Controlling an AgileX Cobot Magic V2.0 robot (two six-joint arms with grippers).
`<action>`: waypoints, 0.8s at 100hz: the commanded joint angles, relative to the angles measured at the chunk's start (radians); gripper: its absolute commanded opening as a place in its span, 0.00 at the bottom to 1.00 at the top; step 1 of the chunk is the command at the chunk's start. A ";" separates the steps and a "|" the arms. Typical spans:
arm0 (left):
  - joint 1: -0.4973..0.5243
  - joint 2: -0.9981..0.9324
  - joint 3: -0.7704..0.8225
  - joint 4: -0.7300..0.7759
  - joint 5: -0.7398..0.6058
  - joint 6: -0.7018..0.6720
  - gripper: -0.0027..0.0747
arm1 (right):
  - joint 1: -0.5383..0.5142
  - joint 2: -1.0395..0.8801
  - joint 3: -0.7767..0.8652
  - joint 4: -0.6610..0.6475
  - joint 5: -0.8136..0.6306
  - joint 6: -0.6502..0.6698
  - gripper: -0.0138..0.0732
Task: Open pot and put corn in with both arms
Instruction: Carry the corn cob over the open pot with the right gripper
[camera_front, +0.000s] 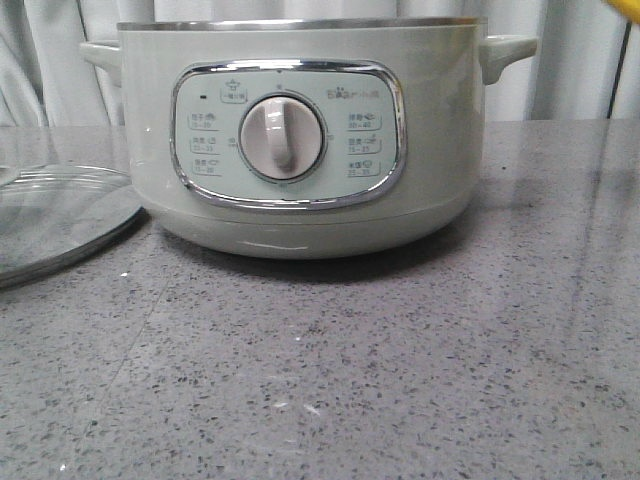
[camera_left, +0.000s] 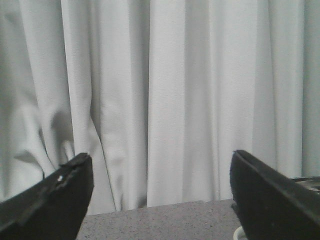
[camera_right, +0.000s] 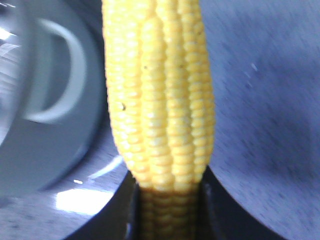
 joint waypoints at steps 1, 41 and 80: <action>-0.008 -0.006 -0.030 -0.007 -0.073 -0.008 0.71 | 0.048 -0.029 -0.100 0.060 -0.028 -0.004 0.09; -0.008 -0.009 -0.030 -0.007 -0.073 -0.008 0.71 | 0.403 0.169 -0.297 0.089 -0.211 -0.004 0.09; -0.008 -0.014 -0.030 -0.007 -0.074 -0.008 0.71 | 0.459 0.321 -0.330 0.091 -0.258 -0.004 0.45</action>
